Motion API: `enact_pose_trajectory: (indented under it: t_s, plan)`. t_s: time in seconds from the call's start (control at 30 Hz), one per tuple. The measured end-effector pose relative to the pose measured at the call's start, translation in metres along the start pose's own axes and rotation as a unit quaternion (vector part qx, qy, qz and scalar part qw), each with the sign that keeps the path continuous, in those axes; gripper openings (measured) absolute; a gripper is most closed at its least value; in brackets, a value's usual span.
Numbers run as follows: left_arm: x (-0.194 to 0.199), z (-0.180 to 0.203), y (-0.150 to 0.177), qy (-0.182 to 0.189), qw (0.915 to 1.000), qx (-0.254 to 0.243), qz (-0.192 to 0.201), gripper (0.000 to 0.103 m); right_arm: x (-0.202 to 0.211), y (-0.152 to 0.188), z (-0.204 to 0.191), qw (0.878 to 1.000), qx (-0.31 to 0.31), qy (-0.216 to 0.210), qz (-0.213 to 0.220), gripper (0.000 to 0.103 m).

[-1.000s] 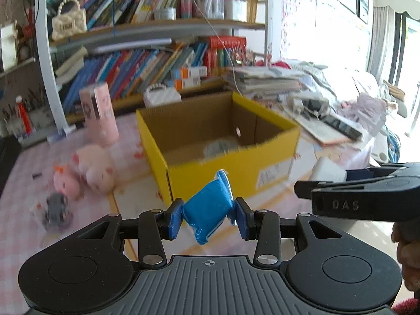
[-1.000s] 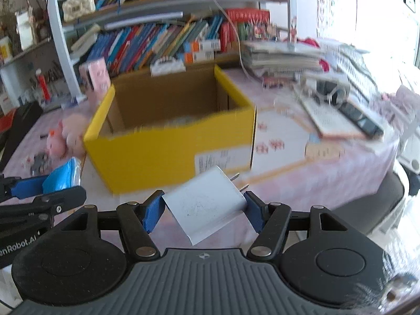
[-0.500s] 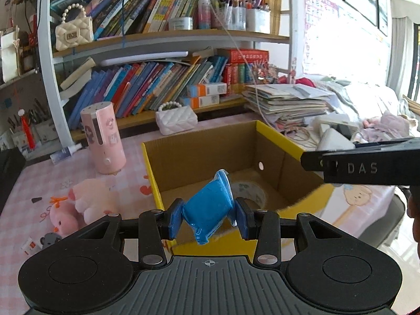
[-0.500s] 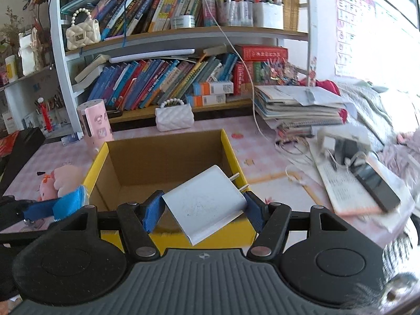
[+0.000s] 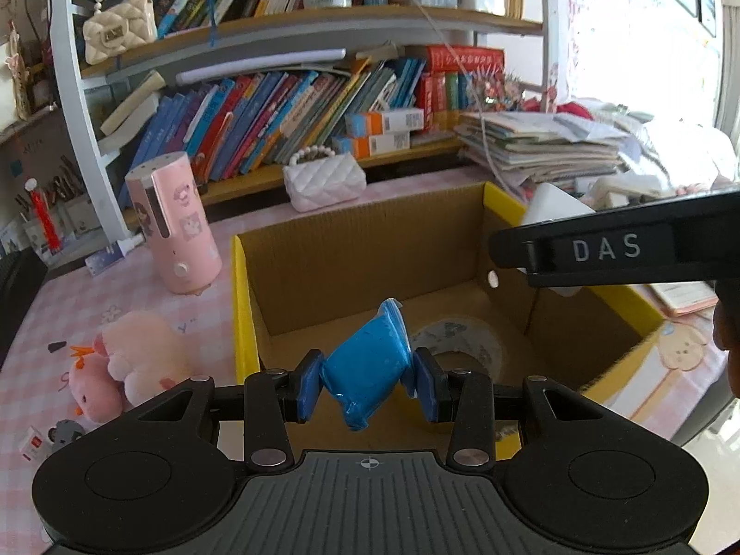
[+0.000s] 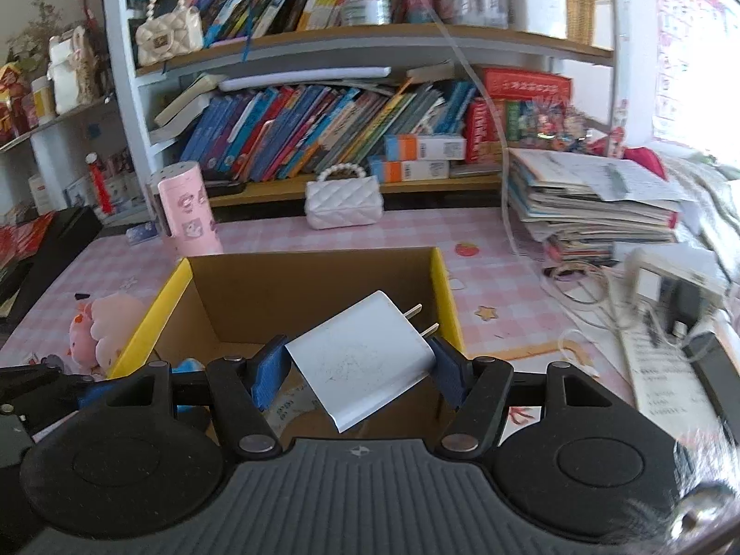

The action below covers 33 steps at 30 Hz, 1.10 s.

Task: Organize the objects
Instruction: 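Open the left tool over the box dropping the pouch while the right tool releases the charger inside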

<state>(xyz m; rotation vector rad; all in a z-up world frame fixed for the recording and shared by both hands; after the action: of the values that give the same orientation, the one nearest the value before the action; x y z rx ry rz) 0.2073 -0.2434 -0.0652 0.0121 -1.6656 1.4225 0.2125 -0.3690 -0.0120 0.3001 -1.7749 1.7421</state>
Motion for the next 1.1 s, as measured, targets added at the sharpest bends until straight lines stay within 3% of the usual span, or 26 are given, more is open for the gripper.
enact_pose_trajectory:
  t_s: [0.67, 1.1]
  plan:
    - [-0.043, 0.003, 0.008, -0.028, 0.9978, -0.007, -0.060, 0.041, -0.070, 0.001, -0.054, 0.988, 0.091, -0.091, -0.081, 0.063]
    - [-0.043, 0.004, 0.008, -0.030, 0.9978, 0.000, -0.059, 0.044, -0.093, 0.020, -0.079, 0.971, 0.150, -0.123, -0.139, 0.063]
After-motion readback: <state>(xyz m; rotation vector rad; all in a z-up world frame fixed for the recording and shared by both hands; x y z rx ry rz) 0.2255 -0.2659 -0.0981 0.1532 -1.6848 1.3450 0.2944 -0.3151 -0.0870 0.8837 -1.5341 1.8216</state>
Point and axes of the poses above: each gripper's, at about its wrist camera, not at the fingertips, and x roughly against the way its jaws point, z to its right, y to its underside, the point moved 10 cm from there along -x, roughly the way its jaws point, and after that the axes turned 15 degrees about y, right-handed, at the moved point
